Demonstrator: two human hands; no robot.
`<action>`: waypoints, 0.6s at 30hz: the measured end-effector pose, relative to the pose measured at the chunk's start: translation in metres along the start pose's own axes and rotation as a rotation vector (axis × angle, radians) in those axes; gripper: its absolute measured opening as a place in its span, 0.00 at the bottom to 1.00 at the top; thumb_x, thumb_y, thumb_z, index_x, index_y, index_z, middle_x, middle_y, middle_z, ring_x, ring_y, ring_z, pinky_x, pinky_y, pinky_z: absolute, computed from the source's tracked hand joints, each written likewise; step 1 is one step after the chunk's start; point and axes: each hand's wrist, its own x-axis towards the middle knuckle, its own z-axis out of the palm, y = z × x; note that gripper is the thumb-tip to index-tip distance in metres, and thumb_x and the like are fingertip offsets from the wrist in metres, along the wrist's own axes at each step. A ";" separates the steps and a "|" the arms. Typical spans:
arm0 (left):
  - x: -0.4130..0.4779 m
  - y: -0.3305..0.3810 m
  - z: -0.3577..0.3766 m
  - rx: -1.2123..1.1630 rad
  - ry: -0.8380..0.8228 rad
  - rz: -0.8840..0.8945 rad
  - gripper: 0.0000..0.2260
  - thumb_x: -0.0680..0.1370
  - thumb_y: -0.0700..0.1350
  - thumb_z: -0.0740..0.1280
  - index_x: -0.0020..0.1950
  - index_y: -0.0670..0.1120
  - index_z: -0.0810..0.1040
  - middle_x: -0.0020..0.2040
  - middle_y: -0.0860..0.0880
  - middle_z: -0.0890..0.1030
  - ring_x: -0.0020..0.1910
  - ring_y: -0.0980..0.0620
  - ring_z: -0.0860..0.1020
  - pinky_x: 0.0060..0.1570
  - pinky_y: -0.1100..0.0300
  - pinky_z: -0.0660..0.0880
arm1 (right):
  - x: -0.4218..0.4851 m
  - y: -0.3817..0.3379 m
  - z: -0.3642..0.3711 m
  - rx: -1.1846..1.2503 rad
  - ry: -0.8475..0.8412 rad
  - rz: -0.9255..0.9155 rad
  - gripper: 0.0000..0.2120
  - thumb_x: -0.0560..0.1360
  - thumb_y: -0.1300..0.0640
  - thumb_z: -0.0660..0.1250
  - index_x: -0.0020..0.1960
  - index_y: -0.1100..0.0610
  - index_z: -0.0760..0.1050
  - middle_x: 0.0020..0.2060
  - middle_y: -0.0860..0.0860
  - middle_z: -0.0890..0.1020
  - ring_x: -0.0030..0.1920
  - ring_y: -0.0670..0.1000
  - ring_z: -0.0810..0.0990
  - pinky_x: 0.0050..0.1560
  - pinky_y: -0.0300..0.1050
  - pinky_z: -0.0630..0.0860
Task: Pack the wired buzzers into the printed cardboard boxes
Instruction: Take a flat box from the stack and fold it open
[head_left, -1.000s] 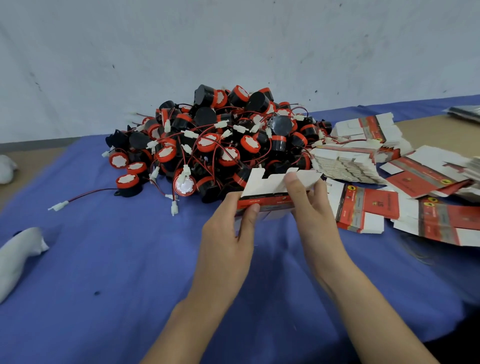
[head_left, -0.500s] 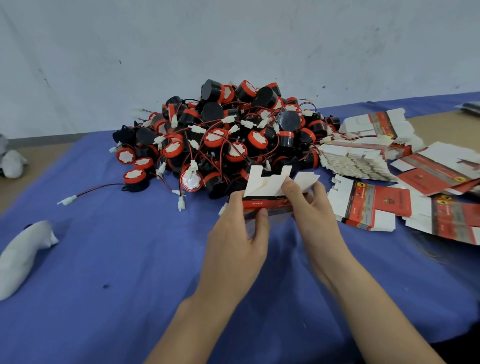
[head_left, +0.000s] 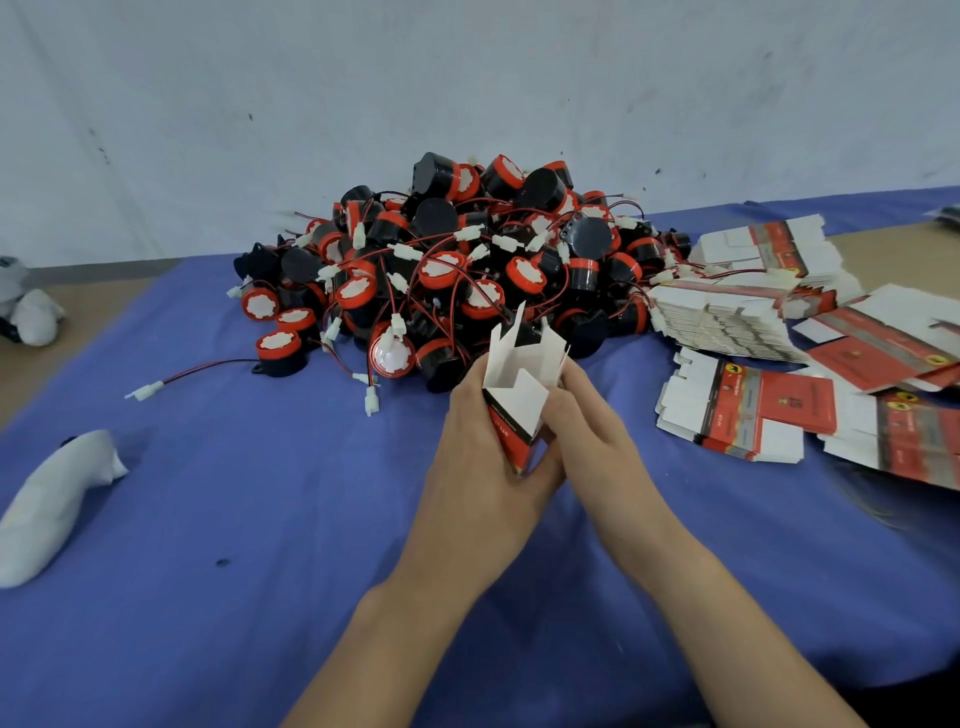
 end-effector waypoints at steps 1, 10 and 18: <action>0.001 -0.001 0.000 0.000 0.004 0.000 0.37 0.73 0.55 0.72 0.77 0.62 0.58 0.70 0.61 0.71 0.70 0.58 0.72 0.64 0.53 0.76 | 0.001 0.000 0.000 -0.006 0.001 -0.005 0.18 0.83 0.55 0.59 0.73 0.48 0.72 0.63 0.44 0.81 0.66 0.42 0.78 0.61 0.30 0.72; 0.002 0.000 -0.008 0.042 0.042 0.032 0.32 0.74 0.58 0.70 0.75 0.63 0.61 0.69 0.64 0.69 0.69 0.59 0.72 0.61 0.53 0.77 | 0.001 -0.005 0.000 -0.042 -0.033 0.015 0.18 0.84 0.57 0.60 0.73 0.51 0.71 0.60 0.41 0.81 0.60 0.38 0.79 0.60 0.32 0.73; 0.000 0.003 -0.010 0.072 0.043 0.030 0.30 0.75 0.60 0.68 0.75 0.65 0.60 0.68 0.64 0.70 0.68 0.60 0.73 0.59 0.54 0.78 | 0.000 -0.010 -0.002 -0.039 -0.076 0.043 0.18 0.85 0.58 0.59 0.73 0.51 0.70 0.63 0.44 0.81 0.66 0.42 0.77 0.67 0.35 0.71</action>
